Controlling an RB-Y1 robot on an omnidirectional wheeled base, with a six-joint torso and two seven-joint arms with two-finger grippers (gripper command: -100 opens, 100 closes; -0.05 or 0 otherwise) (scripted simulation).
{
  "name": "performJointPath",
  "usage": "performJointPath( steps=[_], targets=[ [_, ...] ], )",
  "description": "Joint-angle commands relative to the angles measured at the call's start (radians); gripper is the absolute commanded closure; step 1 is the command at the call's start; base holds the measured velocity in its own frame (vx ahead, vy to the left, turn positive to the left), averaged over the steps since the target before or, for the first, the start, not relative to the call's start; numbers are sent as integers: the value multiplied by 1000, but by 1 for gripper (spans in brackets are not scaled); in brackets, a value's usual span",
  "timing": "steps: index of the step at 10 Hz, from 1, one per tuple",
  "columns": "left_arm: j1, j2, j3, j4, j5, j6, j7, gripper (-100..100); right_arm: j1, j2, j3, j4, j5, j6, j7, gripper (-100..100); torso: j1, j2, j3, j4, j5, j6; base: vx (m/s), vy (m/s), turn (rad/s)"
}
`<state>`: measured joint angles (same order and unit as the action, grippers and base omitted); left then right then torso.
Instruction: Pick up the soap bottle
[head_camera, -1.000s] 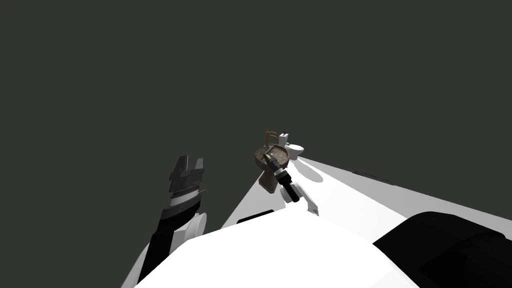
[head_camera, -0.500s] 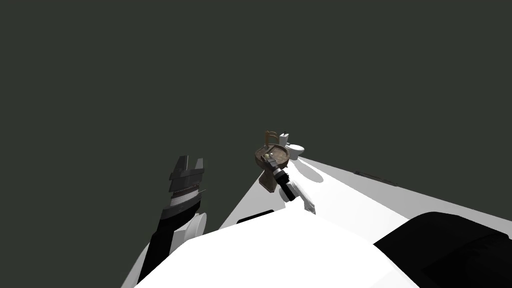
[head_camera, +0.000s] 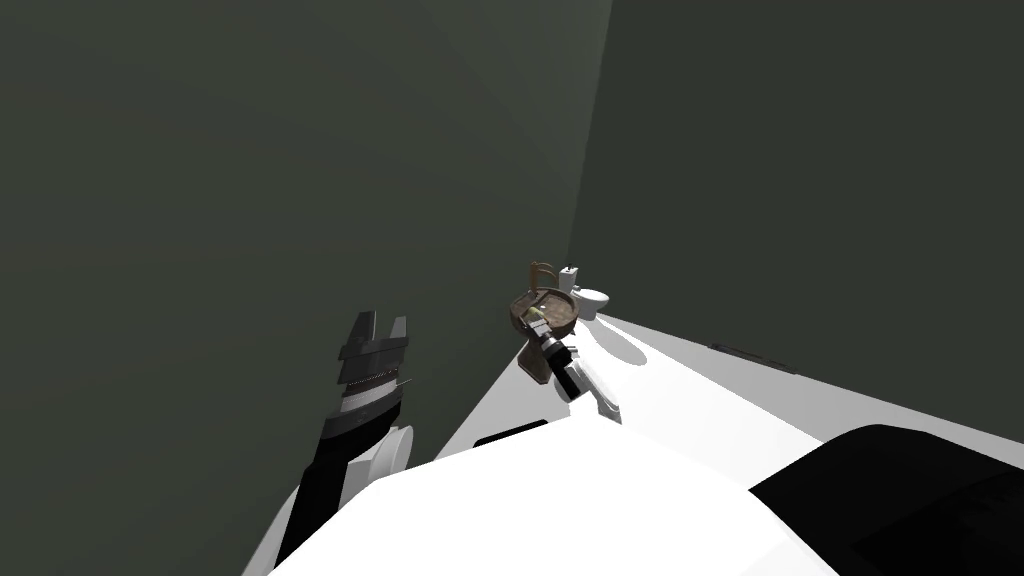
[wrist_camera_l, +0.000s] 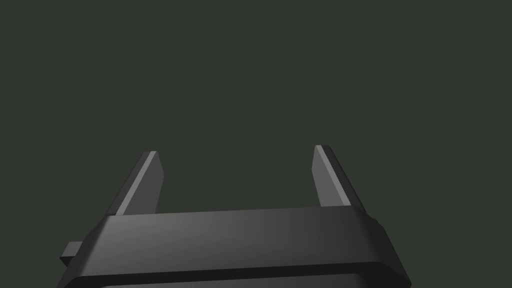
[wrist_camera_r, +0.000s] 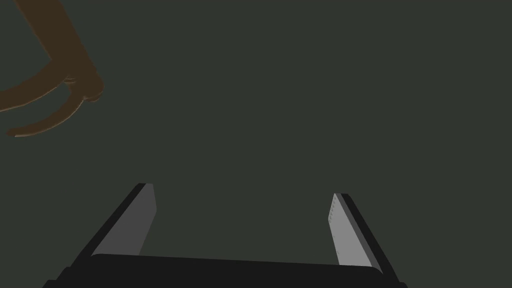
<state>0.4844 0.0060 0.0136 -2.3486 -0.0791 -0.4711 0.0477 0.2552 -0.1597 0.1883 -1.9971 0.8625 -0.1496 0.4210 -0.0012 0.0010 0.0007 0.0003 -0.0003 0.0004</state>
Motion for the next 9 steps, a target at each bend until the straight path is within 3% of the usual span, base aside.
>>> performJointPath(
  steps=[1, 4, 9],
  targets=[
    [0, 0, 0, 0, 0, 0, 0, 0, -8, -5, 7, 7, 46, 19, 16, -100, 0, 0, 0, 0, 0, 0, -17, -8, 8],
    [0, 0, 0, 0, 0, 0, 0, 0, -31, -3, 20, 57, 136, 60, 79, -100, 0, -1, 0, 0, 0, 0, -11, -14, 1],
    [0, 0, 0, 0, 0, 0, 0, 0, -51, 0, 28, 109, 264, 103, 141, -100, 0, -2, -1, 0, 0, 0, 2, -13, -5]
  ],
)
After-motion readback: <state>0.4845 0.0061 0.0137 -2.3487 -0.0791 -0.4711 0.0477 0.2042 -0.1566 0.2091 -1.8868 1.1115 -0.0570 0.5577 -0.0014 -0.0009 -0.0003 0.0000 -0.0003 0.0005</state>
